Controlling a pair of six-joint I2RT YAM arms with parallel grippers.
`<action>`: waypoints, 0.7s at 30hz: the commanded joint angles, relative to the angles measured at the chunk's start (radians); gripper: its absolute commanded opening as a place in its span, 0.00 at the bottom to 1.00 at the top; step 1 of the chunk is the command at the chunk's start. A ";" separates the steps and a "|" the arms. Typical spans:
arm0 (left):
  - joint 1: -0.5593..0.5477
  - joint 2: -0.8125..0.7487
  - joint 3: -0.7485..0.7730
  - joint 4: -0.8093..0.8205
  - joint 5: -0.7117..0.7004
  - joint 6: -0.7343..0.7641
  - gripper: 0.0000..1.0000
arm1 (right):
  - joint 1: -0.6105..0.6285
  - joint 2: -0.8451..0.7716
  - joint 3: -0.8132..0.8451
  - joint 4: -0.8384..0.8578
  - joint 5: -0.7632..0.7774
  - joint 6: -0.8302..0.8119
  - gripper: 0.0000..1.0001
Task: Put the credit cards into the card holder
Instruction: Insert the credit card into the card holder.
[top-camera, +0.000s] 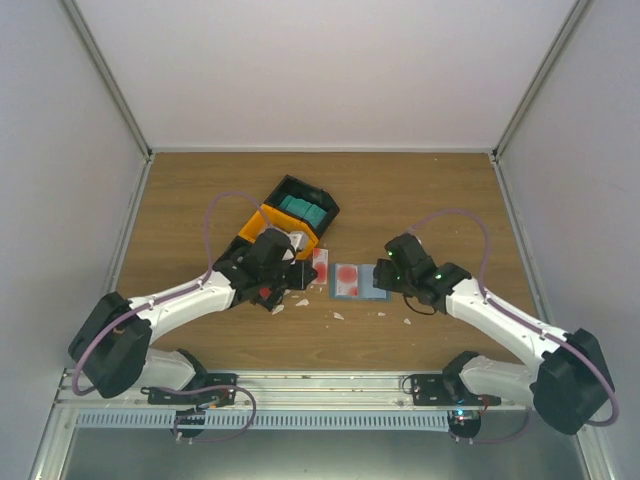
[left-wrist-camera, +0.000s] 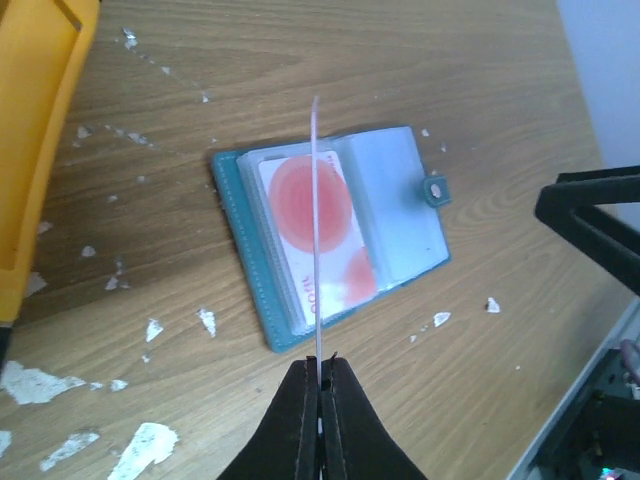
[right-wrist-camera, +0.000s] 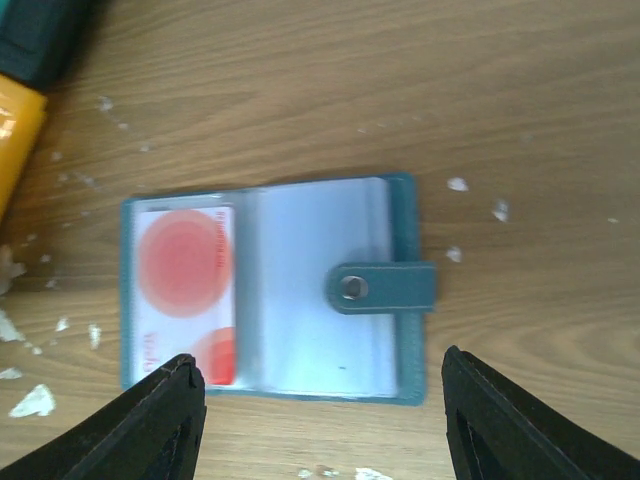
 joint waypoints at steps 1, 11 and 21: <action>-0.013 -0.009 -0.064 0.234 0.054 -0.098 0.00 | -0.071 -0.030 -0.054 -0.009 -0.024 -0.028 0.65; -0.057 0.209 0.000 0.466 0.158 -0.237 0.00 | -0.173 0.058 -0.126 0.117 -0.228 -0.126 0.56; -0.068 0.369 0.001 0.594 0.199 -0.305 0.00 | -0.175 0.152 -0.138 0.090 -0.258 -0.176 0.58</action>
